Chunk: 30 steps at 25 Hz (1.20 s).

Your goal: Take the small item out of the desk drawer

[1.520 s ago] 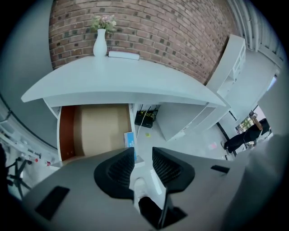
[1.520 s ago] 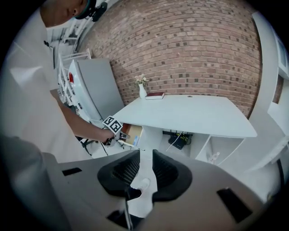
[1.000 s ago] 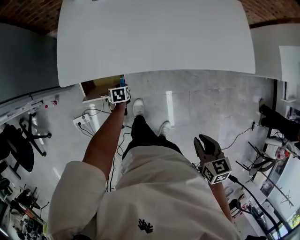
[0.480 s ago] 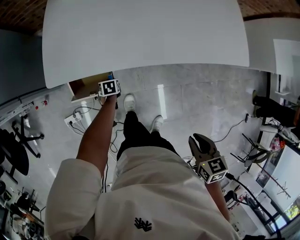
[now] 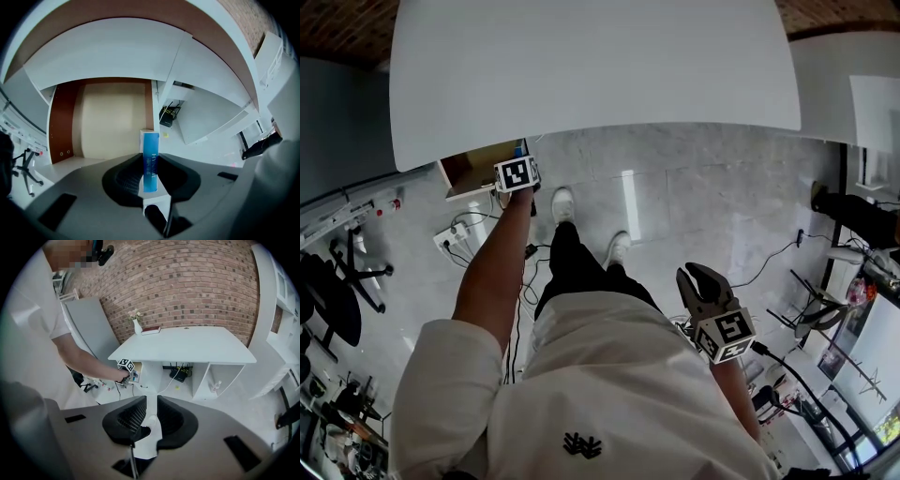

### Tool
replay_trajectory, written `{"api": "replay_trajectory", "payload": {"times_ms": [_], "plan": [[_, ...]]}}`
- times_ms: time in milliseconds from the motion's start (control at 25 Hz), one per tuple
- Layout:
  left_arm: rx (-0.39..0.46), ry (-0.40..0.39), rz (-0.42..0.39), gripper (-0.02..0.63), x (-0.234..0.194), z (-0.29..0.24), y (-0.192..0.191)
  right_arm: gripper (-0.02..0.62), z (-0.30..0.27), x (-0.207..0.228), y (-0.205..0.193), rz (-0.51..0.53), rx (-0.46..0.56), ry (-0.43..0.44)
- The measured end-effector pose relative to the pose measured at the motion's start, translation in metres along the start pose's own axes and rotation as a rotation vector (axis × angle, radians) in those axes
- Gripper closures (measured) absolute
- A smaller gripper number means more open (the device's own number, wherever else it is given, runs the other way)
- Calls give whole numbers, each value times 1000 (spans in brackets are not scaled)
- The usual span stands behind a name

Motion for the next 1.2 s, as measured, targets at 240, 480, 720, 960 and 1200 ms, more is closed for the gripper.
{"api": "replay_trajectory", "payload": {"times_ms": [240, 480, 720, 960, 1200], "plan": [[45, 3, 28, 511, 6, 35, -7, 506, 20, 8, -17, 11, 56, 11], [98, 23, 53, 511, 11, 81, -24, 514, 41, 19, -38, 26, 104, 40], [163, 37, 72, 511, 27, 139, -41, 526, 69, 37, -56, 43, 155, 80], [205, 13, 76, 511, 50, 199, -78, 546, 98, 50, -72, 74, 193, 122], [241, -41, 69, 511, 84, 265, -123, 555, 130, 56, -77, 136, 238, 162]]}}
Point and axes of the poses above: the fingertips, and each gripper's own axes: z backward along the fingers, x to its right, y out of its top, the point moved 6 cm from there along z, backward along the fingers, and after that the axes turned 9 degrees about y, right-handed, at the moved point
